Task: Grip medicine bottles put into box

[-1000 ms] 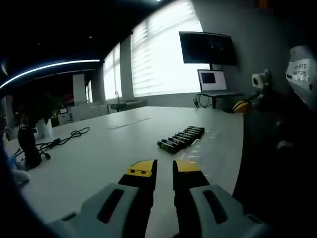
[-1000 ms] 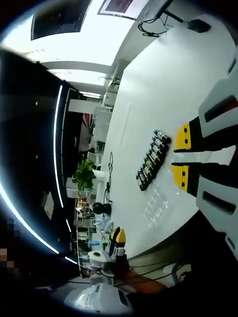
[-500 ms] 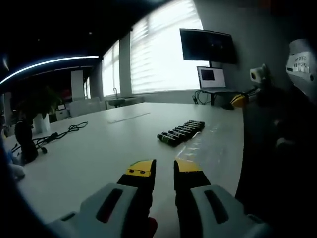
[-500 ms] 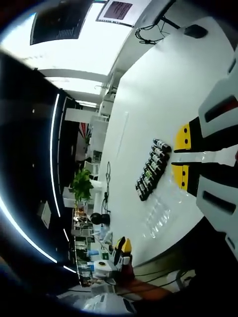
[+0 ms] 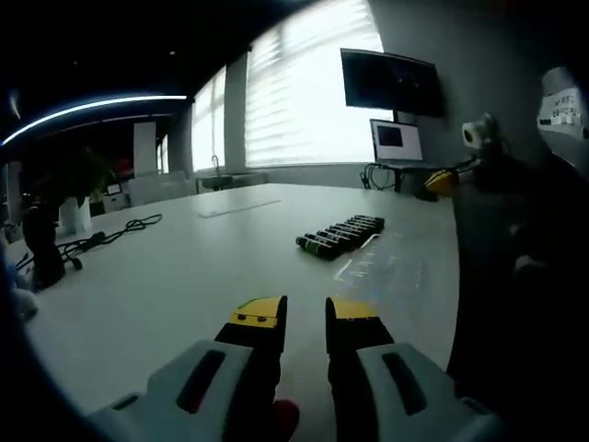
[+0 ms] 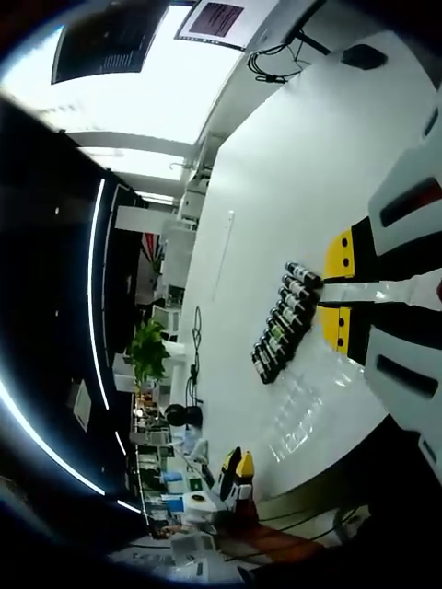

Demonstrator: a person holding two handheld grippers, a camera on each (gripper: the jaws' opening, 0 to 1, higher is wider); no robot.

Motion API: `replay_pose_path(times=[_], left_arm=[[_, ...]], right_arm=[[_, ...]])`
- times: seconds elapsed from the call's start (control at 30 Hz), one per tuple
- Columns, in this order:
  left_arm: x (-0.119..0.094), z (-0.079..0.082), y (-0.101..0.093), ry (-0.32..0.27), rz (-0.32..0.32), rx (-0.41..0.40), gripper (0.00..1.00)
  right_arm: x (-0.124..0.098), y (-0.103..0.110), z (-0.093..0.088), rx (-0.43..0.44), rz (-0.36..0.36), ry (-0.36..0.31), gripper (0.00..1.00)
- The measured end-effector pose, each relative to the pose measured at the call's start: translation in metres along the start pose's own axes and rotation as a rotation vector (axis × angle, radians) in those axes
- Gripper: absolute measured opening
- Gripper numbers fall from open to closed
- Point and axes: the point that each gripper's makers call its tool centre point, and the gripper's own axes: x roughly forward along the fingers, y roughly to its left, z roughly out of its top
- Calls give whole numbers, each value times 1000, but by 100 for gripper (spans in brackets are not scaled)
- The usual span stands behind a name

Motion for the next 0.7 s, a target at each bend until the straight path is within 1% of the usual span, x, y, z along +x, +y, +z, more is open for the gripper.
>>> replay_pose_path(times=[0.07,0.17,0.23,0.4,0.57,0.63,0.7], left_arm=[[1,-1,-4,2,-14,7,11],[2,-1,-6,3,-24,11,11],[3,-1,-7,1,-29,9,11],[5,-6,-7,2,-39,-7,11],[8,-11,-7,3,-48,-30,11],[8,-12,-8,8,-48,-29,11],[7,-10,-7,-3,-52,-42,11]], right_arm=[[1,0,1,-3,-2,10,3],[3,1,1,23,11,16,2],[4,2,1,14,13,19,3],[8,-2,2,10,9,22,4],[13,-4,3,9,11,38,4],[16,-5,3,34,8,52,3],[18,-5,3,43,10,56,3]])
